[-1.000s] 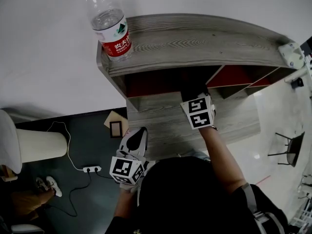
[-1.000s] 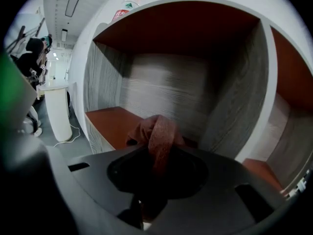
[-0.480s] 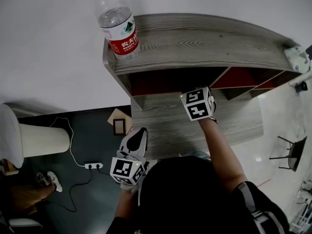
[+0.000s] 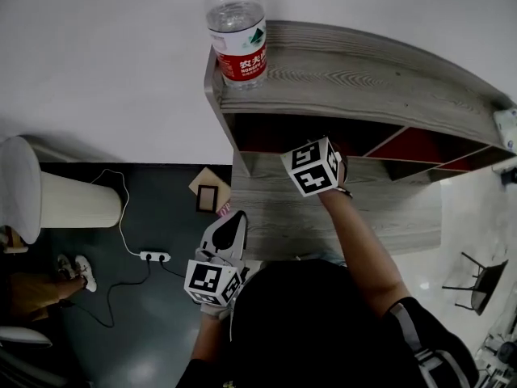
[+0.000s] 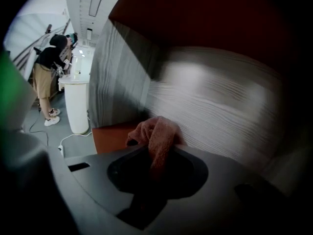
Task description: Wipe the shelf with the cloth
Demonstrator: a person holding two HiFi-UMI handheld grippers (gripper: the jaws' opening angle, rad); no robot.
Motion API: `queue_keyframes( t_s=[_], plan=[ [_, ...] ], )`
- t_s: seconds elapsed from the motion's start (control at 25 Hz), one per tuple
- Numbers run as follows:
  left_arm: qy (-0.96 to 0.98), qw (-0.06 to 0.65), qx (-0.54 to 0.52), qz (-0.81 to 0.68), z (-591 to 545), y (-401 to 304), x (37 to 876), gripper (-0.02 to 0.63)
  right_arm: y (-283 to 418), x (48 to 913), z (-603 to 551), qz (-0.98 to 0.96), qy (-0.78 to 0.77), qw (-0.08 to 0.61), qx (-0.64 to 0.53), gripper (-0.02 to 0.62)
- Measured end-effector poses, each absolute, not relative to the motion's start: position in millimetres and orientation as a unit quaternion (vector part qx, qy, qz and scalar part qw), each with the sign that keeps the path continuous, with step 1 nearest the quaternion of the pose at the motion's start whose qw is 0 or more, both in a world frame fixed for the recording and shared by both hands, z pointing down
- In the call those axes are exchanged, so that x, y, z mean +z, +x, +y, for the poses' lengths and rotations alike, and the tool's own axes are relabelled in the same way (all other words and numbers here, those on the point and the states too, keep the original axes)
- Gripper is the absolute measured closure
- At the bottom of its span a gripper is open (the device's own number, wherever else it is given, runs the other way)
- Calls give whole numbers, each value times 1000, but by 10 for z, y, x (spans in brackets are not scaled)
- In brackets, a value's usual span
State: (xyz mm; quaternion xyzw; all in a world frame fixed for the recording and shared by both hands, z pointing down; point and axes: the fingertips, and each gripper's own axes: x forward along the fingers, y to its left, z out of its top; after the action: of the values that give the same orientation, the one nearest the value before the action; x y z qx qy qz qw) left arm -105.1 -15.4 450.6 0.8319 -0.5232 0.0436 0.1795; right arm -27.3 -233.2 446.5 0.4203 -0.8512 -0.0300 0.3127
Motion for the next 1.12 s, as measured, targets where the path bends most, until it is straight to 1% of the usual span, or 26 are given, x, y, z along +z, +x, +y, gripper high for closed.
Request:
queue_keyframes(
  t_s=[0.36,0.52,0.64,0.96,1.12],
  plan=[
    [805,186,42,-562,30,-1233,4524,601,-940,4453,-2169,-881,354,306,-71,526],
    [796,188,41,-573,108,-1277,4531,601,-1061,4447,-2103,-886,343,299,-91,528],
    [792,191,40,-579,155,-1302,4549,601,-1124,4427,-2054,-895,332,286,-83,529],
    [786,191,39,-587,222,-1352,4553,601,-1230,4259,-1967,-932,314,178,10,532],
    [787,189,40,-585,223,-1333,4542,601,-1229,4073,-1888,-949,292,85,87,532]
  ],
)
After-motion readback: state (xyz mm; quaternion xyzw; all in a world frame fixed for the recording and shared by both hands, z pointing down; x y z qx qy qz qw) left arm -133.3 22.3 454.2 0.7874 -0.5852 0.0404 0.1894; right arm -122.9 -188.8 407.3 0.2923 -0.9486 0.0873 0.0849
